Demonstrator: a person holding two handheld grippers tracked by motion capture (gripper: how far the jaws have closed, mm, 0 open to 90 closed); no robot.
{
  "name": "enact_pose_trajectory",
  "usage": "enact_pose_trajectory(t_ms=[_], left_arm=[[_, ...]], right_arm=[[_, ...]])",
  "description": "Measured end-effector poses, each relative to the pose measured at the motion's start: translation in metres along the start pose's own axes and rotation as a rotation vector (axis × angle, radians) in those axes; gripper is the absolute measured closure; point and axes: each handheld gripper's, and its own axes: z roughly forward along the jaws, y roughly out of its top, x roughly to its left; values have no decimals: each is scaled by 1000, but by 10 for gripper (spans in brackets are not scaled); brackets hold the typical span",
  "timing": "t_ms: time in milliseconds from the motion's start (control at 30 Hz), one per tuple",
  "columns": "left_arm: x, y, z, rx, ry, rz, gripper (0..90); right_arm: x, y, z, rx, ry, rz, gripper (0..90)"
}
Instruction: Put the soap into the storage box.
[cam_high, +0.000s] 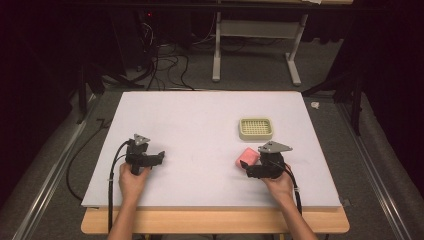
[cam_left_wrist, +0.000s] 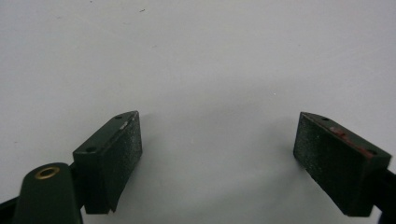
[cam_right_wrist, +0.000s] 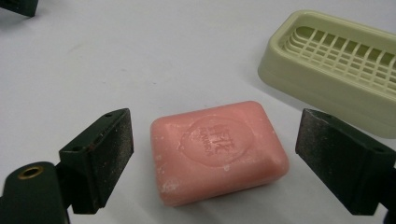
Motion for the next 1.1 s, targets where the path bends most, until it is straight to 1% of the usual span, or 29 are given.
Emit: enact_pose_trajectory(t_ms=[67,200,233,267,300,467,567,667,700,733,767,1033,1100], left_arm=[[0,0,0,0,0,0,158],[0,0,0,0,0,0,158],[0,0,0,0,0,0,158],[0,0,0,0,0,0,158],[0,0,0,0,0,0,158],[0,0,0,0,0,0,158],[0,0,0,0,0,0,158],[0,0,0,0,0,0,158],[0,0,0,0,0,0,158],[0,0,0,0,0,0,158],[0,0,0,0,0,0,158],[0,0,0,0,0,0,158],[0,0,0,0,0,0,158]], right_arm=[[-1,0,3,18,5,0,118],[-1,3,8,29,2,-9,118],[-2,3,10,32,2,-18,118],[-1,4,11,38,1,-13,117],[-1,5,12,43,-3,-29,118],[-1,6,17,56,-3,-40,118],[-1,6,21,78,-5,-48,117],[-2,6,23,77,-1,-45,117],[-2,6,24,82,0,-40,117],[-3,5,26,94,12,-38,117],[-3,5,27,97,14,-43,116],[-4,3,30,111,17,-35,111],[-4,2,31,116,25,-29,111]])
